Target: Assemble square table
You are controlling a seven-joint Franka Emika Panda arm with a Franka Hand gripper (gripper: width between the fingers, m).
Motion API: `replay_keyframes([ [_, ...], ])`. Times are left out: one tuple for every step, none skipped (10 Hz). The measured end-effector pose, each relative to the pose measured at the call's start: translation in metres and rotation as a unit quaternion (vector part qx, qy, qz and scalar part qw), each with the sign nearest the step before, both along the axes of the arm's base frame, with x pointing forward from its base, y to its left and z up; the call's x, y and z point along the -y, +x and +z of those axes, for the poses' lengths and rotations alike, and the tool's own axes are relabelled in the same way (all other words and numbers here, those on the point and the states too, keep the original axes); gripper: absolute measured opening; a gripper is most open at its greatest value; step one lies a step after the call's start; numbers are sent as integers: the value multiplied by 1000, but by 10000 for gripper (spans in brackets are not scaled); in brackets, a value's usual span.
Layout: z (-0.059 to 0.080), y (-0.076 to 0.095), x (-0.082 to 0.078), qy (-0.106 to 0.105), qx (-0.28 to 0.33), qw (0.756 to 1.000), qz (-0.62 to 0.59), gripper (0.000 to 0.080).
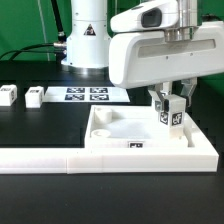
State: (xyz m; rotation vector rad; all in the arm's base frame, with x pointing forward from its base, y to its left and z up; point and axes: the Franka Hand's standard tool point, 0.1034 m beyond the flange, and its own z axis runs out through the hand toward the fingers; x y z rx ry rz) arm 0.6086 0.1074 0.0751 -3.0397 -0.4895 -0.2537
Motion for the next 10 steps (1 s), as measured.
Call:
replay_keyframes([
  [0, 0, 1, 6, -3, 999, -36, 290],
  [0, 1, 3, 17, -7, 995, -99, 290],
  [1, 2, 4, 28, -7, 988, -153, 290],
  [1, 3, 5, 39, -5, 977, -208, 290],
  [1, 3, 6, 45, -7, 969, -243, 291],
  [1, 3, 5, 54, -11, 953, -298, 291],
  [1, 3, 5, 60, -14, 940, -335, 291],
  [1, 3, 3, 65, -17, 927, -370, 293],
  [1, 2, -1, 72, -21, 907, -414, 294],
  [1, 1, -5, 78, -25, 887, -455, 294],
])
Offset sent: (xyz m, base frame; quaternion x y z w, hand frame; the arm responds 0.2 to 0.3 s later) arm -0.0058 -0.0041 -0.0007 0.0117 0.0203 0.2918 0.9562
